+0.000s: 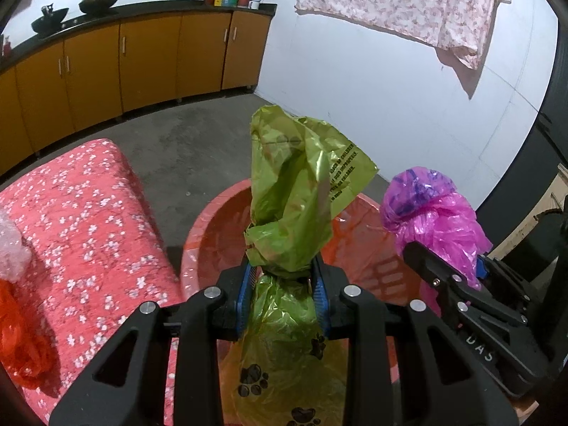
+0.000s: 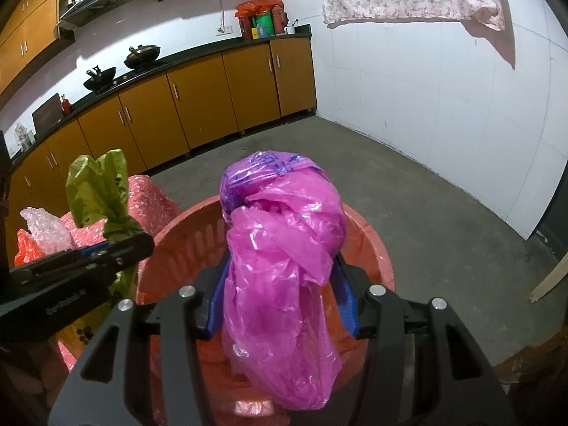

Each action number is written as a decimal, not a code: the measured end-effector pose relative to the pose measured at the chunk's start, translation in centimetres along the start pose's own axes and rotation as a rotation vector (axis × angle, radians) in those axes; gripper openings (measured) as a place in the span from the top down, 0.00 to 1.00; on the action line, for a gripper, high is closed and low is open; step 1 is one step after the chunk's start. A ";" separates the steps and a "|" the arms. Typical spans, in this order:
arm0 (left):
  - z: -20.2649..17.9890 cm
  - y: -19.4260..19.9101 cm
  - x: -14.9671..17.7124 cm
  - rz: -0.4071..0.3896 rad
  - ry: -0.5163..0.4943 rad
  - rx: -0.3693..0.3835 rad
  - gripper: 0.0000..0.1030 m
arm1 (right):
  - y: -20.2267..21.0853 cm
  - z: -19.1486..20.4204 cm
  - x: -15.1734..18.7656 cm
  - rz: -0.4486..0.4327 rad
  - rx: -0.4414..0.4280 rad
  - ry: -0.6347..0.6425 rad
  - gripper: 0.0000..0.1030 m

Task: Collect trash
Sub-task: 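Open both tools to drop the olive and pink bags into the basket, then move both tools back over the table toward the red bags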

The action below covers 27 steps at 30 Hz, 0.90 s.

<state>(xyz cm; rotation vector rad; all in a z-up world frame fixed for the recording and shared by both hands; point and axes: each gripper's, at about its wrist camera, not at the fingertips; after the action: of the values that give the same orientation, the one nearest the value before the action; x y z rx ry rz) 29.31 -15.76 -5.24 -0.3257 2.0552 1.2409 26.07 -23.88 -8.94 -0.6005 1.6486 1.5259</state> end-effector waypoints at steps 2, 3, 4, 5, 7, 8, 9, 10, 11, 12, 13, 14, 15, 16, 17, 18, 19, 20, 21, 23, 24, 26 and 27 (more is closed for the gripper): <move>-0.2 -0.2 -0.1 -0.003 0.000 -0.003 0.70 | 0.0 -0.1 -0.1 -0.013 0.001 -0.001 0.50; -0.2 -0.3 -0.1 -0.004 0.003 -0.003 0.65 | 0.1 0.0 0.0 -0.016 -0.001 -0.004 0.49; -0.2 -0.3 -0.2 -0.003 0.007 -0.002 0.62 | 0.1 -0.2 0.0 -0.021 -0.008 -0.012 0.45; 0.0 -0.4 -0.2 -0.002 0.014 -0.004 0.61 | 0.1 -0.4 0.1 -0.025 -0.011 -0.019 0.42; 0.3 -0.5 -0.1 -0.001 0.025 -0.007 0.53 | 0.3 -0.6 0.1 -0.031 -0.010 -0.027 0.38; 0.5 -0.4 -0.1 -0.001 0.032 -0.010 0.51 | 0.3 -0.7 0.2 -0.033 -0.007 -0.026 0.36; 0.7 -0.4 0.0 -0.001 0.036 -0.015 0.48 | 0.4 -0.7 0.3 -0.035 0.000 -0.024 0.34; 0.9 -0.3 0.0 -0.001 0.040 -0.020 0.45 | 0.4 -0.8 0.3 -0.037 0.004 -0.024 0.31; 1.1 -0.1 0.1 -0.004 0.046 -0.026 0.44 | 0.6 -1.0 0.4 -0.041 0.011 -0.029 0.27; 1.4 0.2 0.2 -0.010 0.055 -0.034 0.39 | 0.8 -1.2 0.5 -0.048 0.022 -0.037 0.23; 1.8 0.6 0.2 -0.019 0.065 -0.046 0.33 | 1.2 -1.5 0.7 -0.064 0.039 -0.049 0.14; 2.2 0.9 0.4 -0.028 0.072 -0.057 0.29 | 1.5 -1.7 0.6 -0.081 0.057 -0.060 0.04; 2.5 1.5 0.5 -0.044 0.079 -0.074 0.21 | 2.0 -2.0 0.8 -0.110 0.086 -0.072 0.04; 2.9 2.1 0.7 -0.064 0.083 -0.093 0.15 | 2.3 -2.1 0.7 -0.122 0.100 -0.075 0.04; 3.2 2.6 0.9 -0.078 0.085 -0.106 0.12 | 2.5 -2.1 0.8 -0.123 0.116 -0.072 0.04; 3.4 3.2 1.0 -0.092 0.089 -0.122 0.08 | 2.6 -2.2 0.8 -0.116 0.125 -0.068 0.04; 3.6 3.8 1.1 -0.106 0.093 -0.141 0.06 | 2.7 -2.2 0.7 -0.108 0.132 -0.063 0.04; 3.8 4.4 1.3 -0.114 0.096 -0.155 0.06 | 2.7 -2.2 0.8 -0.104 0.137 -0.058 0.04; 4.0 4.8 1.4 -0.118 0.097 -0.165 0.05 | 2.8 -2.2 0.8 -0.099 0.142 -0.054 0.04; 4.4 5.8 1.8 -0.128 0.101 -0.191 0.03 | 3.0 -1.8 0.9 -0.093 0.152 -0.038 0.04; 4.5 6.3 2.0 -0.133 0.103 -0.202 0.02 | 3.2 -1.4 1.0 -0.095 0.156 -0.024 0.04; 5.0 7.7 2.7 -0.146 0.106 -0.227 0.02 | 3.7 -0.5 1.4 -0.102 0.149 0.002 0.04; 5.2 8.3 3.0 -0.152 0.107 -0.239 0.02 | 4.0 0.0 1.5 -0.104 0.138 0.013 0.04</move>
<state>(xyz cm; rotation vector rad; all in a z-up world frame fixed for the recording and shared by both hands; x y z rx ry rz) 24.94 -6.73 -3.19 -0.6600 1.9307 1.4014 22.08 -22.96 -7.80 -0.6130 1.6897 1.3246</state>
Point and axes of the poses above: each gripper's, at about its wrist camera, not at the fingertips, and y roughly against the way its jaws point, z to its left, x to its underside, and after that the axes turned 7 degrees about y, right-handed
